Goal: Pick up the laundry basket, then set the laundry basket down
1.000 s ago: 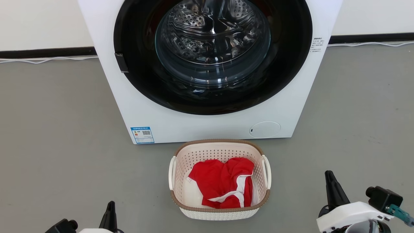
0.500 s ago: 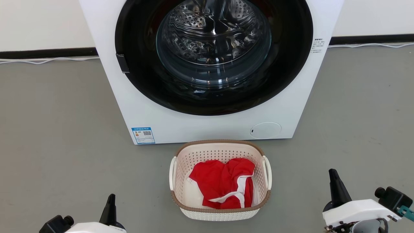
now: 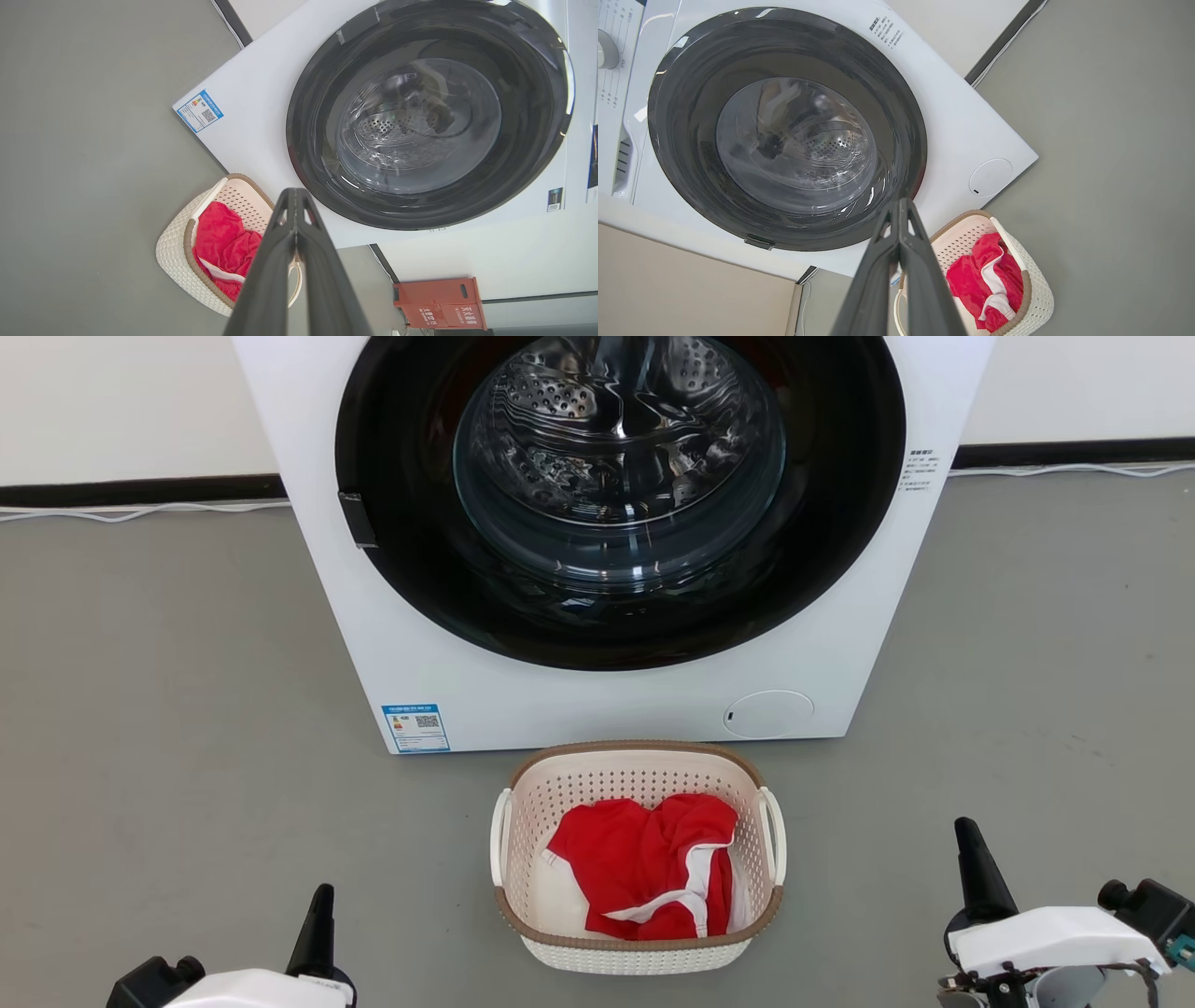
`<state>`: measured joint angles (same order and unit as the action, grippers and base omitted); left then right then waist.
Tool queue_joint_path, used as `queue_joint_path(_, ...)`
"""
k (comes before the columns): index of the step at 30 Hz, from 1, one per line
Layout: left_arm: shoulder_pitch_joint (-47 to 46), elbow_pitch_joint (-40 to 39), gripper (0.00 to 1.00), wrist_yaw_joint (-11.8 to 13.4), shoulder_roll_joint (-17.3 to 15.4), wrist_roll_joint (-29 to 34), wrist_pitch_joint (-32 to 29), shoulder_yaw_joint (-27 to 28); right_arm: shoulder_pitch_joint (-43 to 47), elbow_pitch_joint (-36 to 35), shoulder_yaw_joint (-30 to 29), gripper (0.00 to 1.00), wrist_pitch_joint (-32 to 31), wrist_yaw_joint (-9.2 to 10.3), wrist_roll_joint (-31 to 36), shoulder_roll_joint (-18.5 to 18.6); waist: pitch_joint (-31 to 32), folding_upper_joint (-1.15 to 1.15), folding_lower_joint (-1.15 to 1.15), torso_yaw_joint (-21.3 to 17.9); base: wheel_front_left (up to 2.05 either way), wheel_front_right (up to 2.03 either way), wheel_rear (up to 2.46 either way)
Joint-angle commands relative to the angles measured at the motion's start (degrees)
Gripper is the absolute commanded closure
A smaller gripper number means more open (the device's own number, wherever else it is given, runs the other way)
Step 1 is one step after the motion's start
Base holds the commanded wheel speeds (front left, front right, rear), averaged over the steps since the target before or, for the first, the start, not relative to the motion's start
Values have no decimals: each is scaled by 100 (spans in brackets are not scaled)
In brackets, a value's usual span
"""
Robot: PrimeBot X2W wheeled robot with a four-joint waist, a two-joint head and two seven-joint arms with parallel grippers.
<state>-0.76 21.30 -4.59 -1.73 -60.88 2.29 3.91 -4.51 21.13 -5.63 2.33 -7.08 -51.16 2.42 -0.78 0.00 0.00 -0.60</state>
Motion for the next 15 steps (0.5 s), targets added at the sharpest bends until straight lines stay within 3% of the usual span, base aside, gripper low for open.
queue_joint_path(1,-314,-194,100,-60,-59,-161,-39,128,-156,-196,49,100,-55,-30,-217,34,2,0,0,2,0,0,0)
queue_joint_path(15,-374,-332,100,-120,-74,-935,-258,163,-159,-330,14,100,-271,-33,-1230,37,17,0,0,17,0,0,0)
